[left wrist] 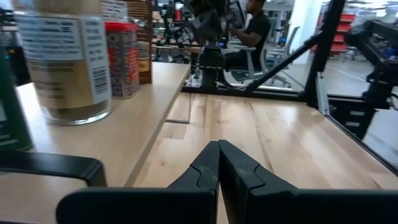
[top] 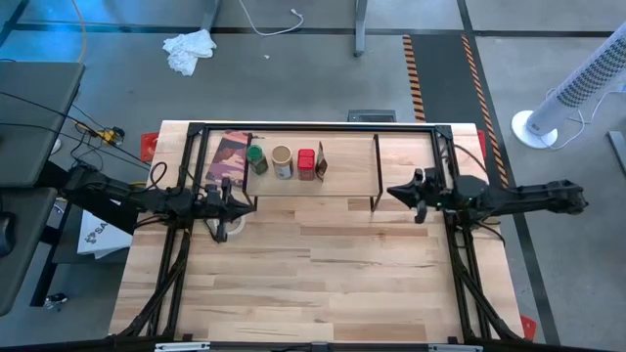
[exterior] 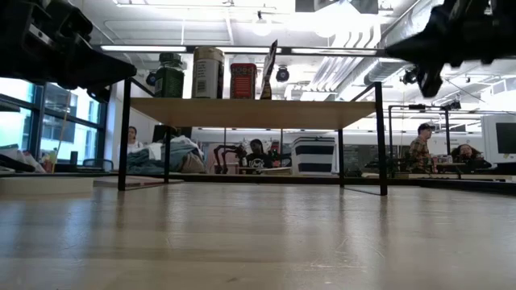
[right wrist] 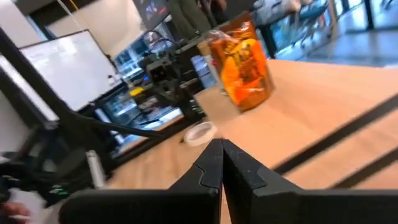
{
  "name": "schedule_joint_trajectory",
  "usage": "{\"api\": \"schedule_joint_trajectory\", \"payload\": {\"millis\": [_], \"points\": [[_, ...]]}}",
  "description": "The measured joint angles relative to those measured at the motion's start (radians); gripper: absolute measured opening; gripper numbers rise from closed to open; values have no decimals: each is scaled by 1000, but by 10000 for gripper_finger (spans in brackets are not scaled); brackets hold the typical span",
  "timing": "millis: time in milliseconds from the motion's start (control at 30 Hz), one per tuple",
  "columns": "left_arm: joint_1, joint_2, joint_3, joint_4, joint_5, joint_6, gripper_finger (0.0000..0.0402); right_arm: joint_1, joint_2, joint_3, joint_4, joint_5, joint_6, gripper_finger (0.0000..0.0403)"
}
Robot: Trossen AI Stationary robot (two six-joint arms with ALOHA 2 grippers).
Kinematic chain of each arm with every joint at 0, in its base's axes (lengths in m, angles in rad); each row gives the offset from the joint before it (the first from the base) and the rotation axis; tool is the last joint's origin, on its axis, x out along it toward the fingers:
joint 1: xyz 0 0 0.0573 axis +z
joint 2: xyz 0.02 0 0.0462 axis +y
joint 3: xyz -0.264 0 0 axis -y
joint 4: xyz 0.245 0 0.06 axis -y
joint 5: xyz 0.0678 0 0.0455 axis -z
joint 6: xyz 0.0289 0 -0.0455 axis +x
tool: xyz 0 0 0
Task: Shelf spices
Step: Return to Home Position
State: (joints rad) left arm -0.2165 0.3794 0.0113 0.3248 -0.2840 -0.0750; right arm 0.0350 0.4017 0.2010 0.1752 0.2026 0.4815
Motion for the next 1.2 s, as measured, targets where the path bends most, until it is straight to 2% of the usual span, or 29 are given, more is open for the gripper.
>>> {"api": "schedule_joint_trajectory", "payload": {"millis": [200,300,400,600,1000,1200], "points": [[0,0,0,0,-15,0,0,-64,-2,-147,208,-6,-67,0],[0,0,0,0,-15,0,0,-90,-4,-185,237,-41,-140,0],[0,0,0,0,-15,0,0,-109,-4,-191,137,-59,-192,0],[0,0,0,0,-15,0,0,-114,1,-189,-148,-63,-146,0],[0,-9,0,-10,-15,0,0,-113,23,-184,-159,-84,-142,0],[0,-157,0,-137,-15,0,0,-113,-74,-184,-164,-88,-142,0]]}}
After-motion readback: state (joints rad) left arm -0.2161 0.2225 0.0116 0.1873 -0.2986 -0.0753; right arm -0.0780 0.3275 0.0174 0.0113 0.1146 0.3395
